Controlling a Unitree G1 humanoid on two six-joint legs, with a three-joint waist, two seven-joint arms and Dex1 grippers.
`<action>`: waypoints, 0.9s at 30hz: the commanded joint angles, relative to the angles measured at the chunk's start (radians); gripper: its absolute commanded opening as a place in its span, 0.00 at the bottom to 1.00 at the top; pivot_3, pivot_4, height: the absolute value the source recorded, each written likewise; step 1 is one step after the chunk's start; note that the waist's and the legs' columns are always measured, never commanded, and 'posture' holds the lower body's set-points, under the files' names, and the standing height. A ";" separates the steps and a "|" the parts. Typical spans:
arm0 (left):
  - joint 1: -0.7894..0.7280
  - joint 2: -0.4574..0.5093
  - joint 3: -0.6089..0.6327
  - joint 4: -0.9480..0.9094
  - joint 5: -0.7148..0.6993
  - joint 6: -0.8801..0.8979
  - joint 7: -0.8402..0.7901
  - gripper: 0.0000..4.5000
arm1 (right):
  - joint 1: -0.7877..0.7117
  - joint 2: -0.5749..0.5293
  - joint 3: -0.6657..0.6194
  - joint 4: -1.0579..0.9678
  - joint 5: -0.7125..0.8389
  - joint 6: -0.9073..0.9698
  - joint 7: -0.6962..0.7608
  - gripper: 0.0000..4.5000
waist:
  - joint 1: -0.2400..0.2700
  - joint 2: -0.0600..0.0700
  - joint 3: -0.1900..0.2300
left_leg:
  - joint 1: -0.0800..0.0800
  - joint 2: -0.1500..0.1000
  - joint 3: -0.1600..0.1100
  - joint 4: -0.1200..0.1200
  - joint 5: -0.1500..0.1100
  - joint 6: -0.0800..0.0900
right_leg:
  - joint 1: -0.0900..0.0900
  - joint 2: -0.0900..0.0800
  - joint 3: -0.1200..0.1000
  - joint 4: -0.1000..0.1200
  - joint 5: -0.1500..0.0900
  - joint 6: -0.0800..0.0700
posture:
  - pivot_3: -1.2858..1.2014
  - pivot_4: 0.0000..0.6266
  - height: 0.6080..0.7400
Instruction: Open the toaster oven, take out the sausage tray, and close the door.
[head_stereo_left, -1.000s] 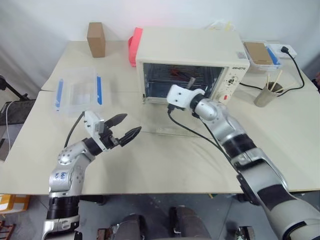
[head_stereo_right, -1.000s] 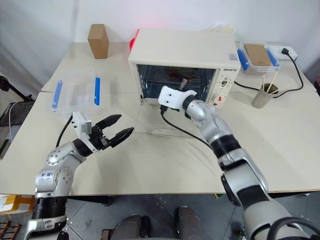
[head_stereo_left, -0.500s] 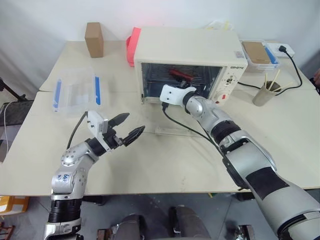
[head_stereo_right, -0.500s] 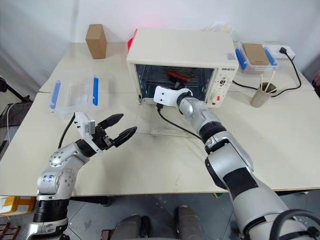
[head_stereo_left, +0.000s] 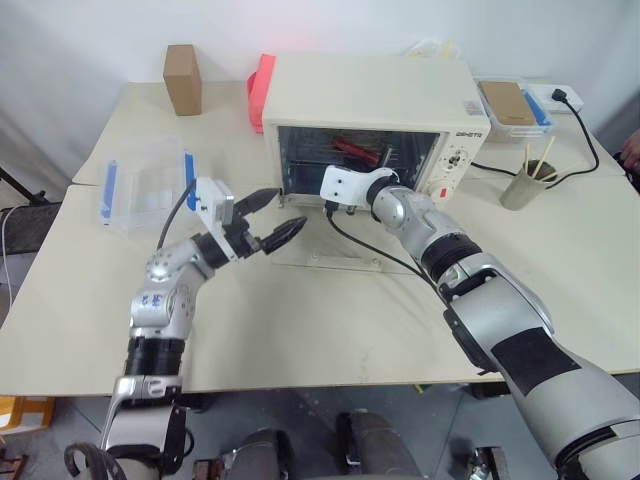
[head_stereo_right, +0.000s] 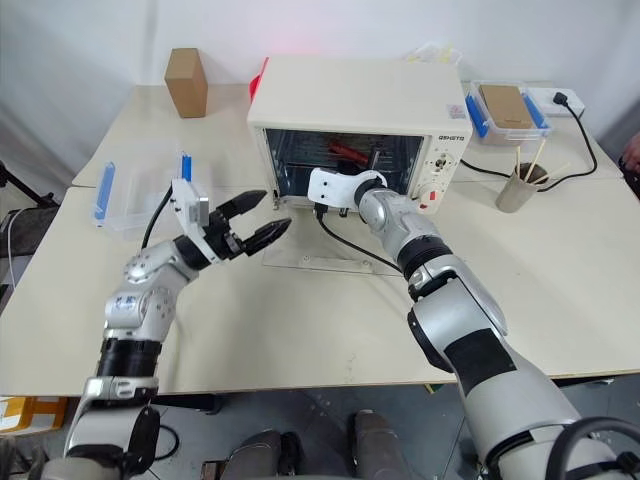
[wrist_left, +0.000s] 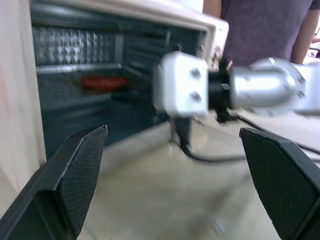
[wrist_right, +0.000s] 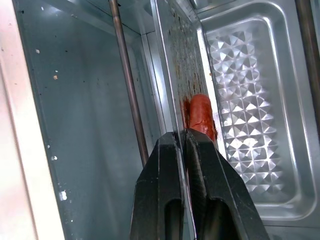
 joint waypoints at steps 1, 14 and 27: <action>-0.120 -0.007 0.017 0.132 0.007 -0.056 -0.038 1.00 | -0.028 -0.024 -0.018 -0.088 0.016 -0.035 -0.011 0.00 | -0.003 0.000 0.000 | 0.000 0.000 0.000 0.000 0.000 0.000 | -0.001 0.000 0.000 0.000 0.000 0.000 | 0.52 0.24 1.00; -0.379 -0.011 0.050 0.502 0.048 -0.103 -0.043 1.00 | 0.255 -0.144 -0.031 -0.645 0.010 0.034 0.189 0.00 | -0.004 0.000 0.000 | -0.015 0.000 -0.001 0.007 0.000 0.000 | -0.017 0.000 -0.002 0.008 0.000 0.000 | 0.52 0.24 1.00; -0.424 -0.007 0.072 0.619 0.063 -0.142 -0.089 1.00 | 0.672 -0.280 -0.117 -1.355 -0.032 0.296 0.436 0.00 | 0.027 0.000 0.000 | -0.015 0.000 -0.001 0.014 0.000 0.000 | -0.017 0.000 -0.001 0.013 0.000 0.000 | 0.52 0.24 1.00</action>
